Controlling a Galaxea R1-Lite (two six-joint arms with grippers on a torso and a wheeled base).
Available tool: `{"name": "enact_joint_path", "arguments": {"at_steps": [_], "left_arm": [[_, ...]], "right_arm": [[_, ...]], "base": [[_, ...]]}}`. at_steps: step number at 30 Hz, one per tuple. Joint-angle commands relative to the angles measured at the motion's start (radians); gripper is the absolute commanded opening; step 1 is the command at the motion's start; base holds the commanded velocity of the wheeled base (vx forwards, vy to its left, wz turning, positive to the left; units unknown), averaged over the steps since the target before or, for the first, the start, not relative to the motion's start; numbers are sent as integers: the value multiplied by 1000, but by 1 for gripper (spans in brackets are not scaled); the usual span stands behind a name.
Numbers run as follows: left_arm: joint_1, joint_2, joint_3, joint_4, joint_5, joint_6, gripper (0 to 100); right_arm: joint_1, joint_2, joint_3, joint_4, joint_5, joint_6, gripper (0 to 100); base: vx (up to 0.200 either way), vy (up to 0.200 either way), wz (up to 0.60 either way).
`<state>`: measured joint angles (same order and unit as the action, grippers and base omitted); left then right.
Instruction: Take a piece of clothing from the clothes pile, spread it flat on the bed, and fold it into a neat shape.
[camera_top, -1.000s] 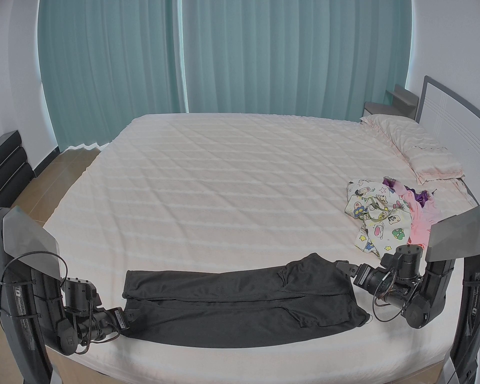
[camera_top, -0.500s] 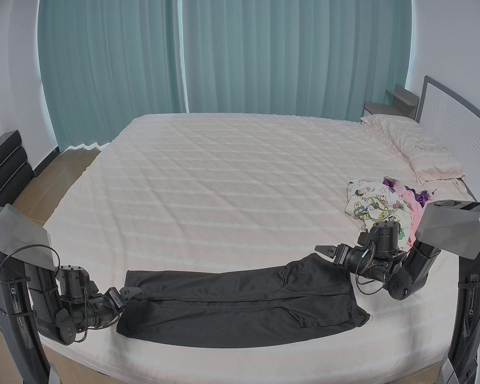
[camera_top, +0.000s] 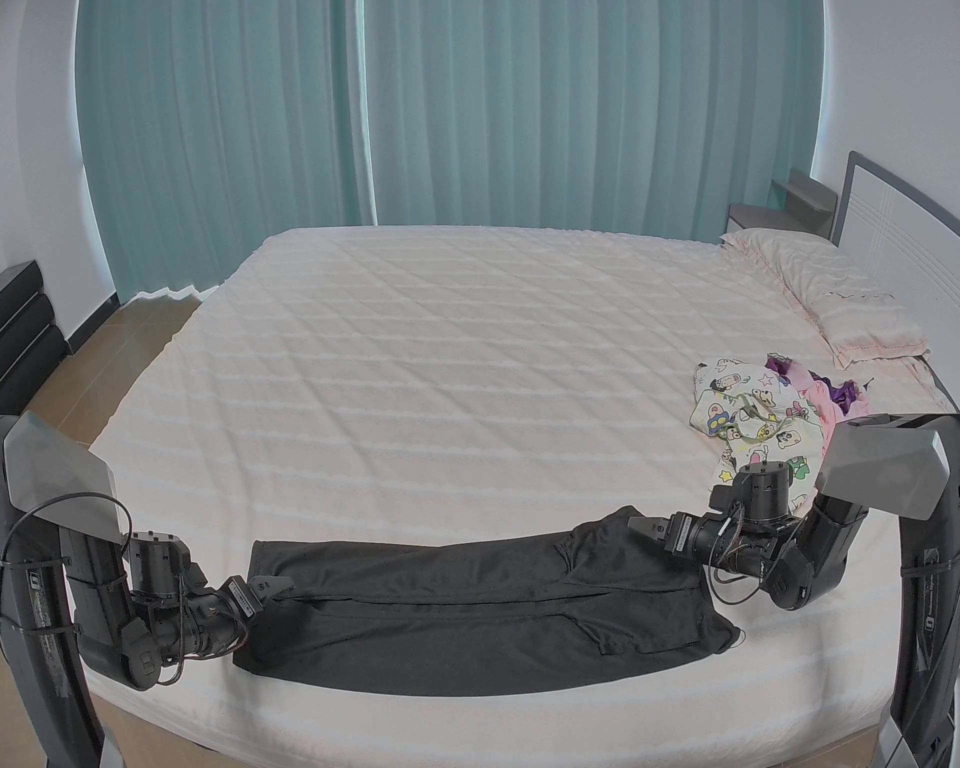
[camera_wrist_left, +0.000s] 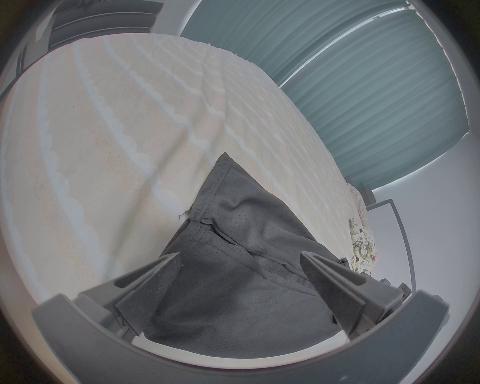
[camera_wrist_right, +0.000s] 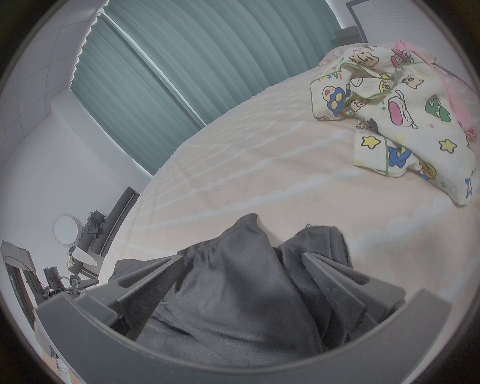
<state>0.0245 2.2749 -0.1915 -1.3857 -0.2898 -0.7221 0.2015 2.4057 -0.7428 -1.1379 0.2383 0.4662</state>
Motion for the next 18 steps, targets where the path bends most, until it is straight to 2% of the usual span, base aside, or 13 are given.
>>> {"name": "enact_joint_path", "arguments": {"at_steps": [1, 15, 16, 18], "left_arm": [[0, 5, 0, -1, 0, 3, 100], [-5, 6, 1, -1, 1, 4, 100], [-5, 6, 1, 1, 1, 4, 100], [-5, 6, 1, -1, 1, 4, 100]], "right_arm": [[7, 10, 8, -2, 1, 2, 100], [12, 1, 23, -22, 1, 11, 100], [10, 1, 26, -23, -1, 11, 0], [9, -4, 33, -22, -2, 11, 0]], "base": [[0, 0, 0], [0, 0, 0], [0, 0, 0], [0, 0, 0]]}}
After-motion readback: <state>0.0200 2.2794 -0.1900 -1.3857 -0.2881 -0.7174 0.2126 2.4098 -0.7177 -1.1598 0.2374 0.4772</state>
